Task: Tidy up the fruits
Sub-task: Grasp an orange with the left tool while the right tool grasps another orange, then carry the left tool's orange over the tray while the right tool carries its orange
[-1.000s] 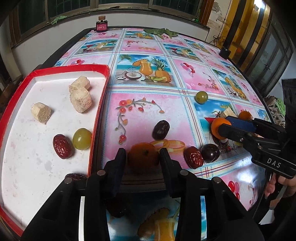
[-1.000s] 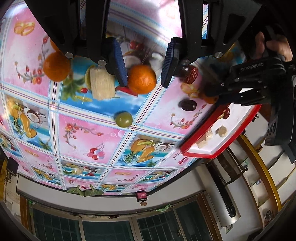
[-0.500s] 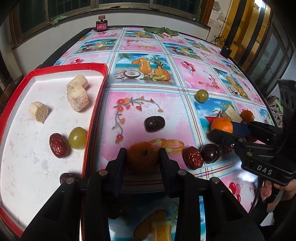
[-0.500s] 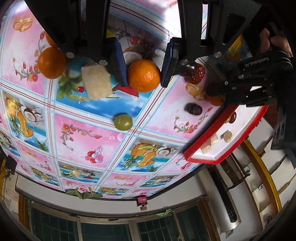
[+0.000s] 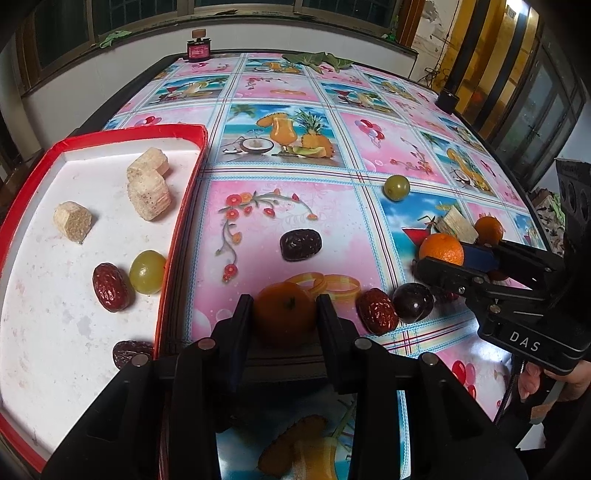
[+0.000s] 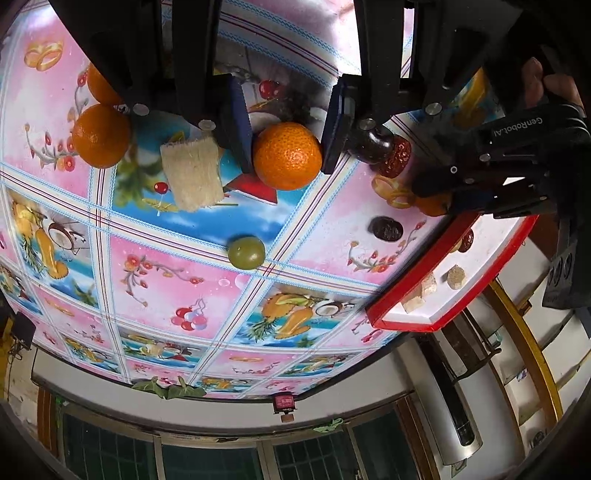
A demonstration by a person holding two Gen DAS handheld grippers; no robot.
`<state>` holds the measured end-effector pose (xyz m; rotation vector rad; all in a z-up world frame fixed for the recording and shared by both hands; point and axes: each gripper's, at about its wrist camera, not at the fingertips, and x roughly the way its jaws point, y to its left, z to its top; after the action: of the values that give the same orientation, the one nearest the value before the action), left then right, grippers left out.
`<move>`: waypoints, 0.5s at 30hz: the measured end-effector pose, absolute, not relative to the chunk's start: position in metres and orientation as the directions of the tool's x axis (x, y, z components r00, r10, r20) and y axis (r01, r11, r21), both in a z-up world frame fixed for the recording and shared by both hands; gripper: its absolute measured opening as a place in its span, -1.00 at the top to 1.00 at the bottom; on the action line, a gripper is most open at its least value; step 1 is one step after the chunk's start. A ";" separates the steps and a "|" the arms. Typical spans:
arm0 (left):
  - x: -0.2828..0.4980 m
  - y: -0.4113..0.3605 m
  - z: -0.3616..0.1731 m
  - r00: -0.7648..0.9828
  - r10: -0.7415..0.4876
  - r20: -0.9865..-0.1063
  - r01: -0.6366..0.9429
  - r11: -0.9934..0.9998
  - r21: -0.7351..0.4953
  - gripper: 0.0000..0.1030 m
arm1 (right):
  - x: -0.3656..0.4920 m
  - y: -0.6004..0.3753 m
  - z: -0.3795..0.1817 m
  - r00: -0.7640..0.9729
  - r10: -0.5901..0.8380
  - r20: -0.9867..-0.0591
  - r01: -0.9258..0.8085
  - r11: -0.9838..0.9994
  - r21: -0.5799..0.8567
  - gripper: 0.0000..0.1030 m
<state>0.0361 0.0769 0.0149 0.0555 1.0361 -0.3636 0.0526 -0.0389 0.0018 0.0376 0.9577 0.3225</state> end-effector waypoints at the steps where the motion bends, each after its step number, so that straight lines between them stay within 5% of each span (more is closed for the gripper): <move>1: 0.036 0.077 0.015 0.454 -0.271 -0.849 0.319 0.939 -0.129 0.38 | 0.052 -0.039 0.002 0.532 0.286 -0.797 -0.254 0.952 0.171 0.29; 15: 0.032 0.077 0.019 0.465 -0.276 -0.841 0.323 0.937 -0.129 0.38 | 0.049 -0.036 0.006 0.544 0.283 -0.790 -0.261 0.952 0.162 0.30</move>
<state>0.0315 0.0767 0.0191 0.0507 1.0235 -0.3685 0.0489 -0.0361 0.0056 0.0262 0.9419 0.3228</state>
